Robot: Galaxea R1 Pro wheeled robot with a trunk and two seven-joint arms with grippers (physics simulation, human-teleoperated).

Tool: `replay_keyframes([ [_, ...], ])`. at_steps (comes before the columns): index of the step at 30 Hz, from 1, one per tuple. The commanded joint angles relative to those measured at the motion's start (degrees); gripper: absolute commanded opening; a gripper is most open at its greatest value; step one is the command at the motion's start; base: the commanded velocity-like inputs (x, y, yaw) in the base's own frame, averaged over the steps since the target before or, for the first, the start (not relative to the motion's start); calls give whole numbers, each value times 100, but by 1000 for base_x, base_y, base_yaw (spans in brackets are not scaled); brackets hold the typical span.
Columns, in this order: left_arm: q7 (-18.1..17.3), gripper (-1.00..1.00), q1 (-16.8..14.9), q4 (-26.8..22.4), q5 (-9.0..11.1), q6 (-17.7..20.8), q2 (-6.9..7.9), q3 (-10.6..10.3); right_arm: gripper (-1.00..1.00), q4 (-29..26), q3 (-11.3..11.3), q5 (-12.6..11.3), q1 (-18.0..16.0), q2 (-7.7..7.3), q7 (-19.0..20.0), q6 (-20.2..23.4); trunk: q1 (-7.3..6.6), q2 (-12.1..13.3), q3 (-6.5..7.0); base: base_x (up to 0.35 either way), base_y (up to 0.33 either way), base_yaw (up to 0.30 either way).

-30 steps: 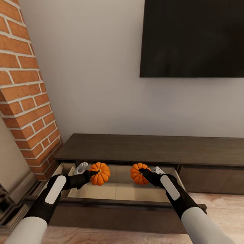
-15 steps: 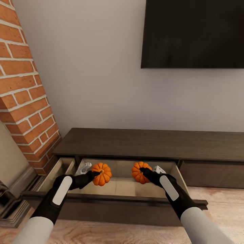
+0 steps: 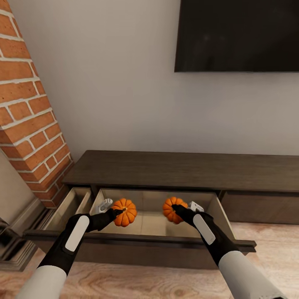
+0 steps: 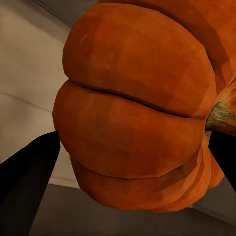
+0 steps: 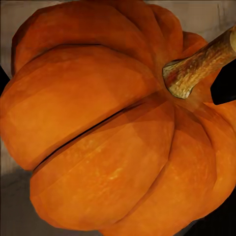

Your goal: Place each of the two pumpkins and all three candles from the living room inside a cabinet in the living room (use any cabinet), then make sure every cabinet is closed, and position the cauldron so it is next to a table in the living room.

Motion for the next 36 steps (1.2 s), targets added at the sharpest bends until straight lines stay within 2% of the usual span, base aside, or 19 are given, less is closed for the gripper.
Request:
replay_keyframes([
  [1,59,-100,-3,-9,78,24,-1,2,-100,83,21,68,-55,36,-88,-59,-1,-2,-6,0,0,0],
  [2,59,-100,-3,-9,78,24,-1,2,-100,200,18,293,-113,146,-127,-115,-1,-2,-6,0,0,0],
  [3,59,-100,-3,-16,81,24,-1,2,-100,250,17,397,-135,237,-142,-138,-1,-2,-6,0,0,0],
  [5,59,-100,-3,-47,83,24,-1,3,-100,314,16,519,-162,419,-159,-165,-1,-2,-6,0,0,0],
  [7,59,-100,-3,-63,86,24,-1,5,-100,342,16,558,-171,483,-165,-175,-1,-2,-6,0,0,0],
  [32,52,-100,-3,-62,79,33,1,2,-100,364,15,577,-176,515,-168,-170,-1,-2,-6,51,-7,0],
  [36,59,-100,-3,-62,66,24,-1,2,-100,364,15,577,-176,515,-168,-170,9,-8,-94,0,0,0],
])
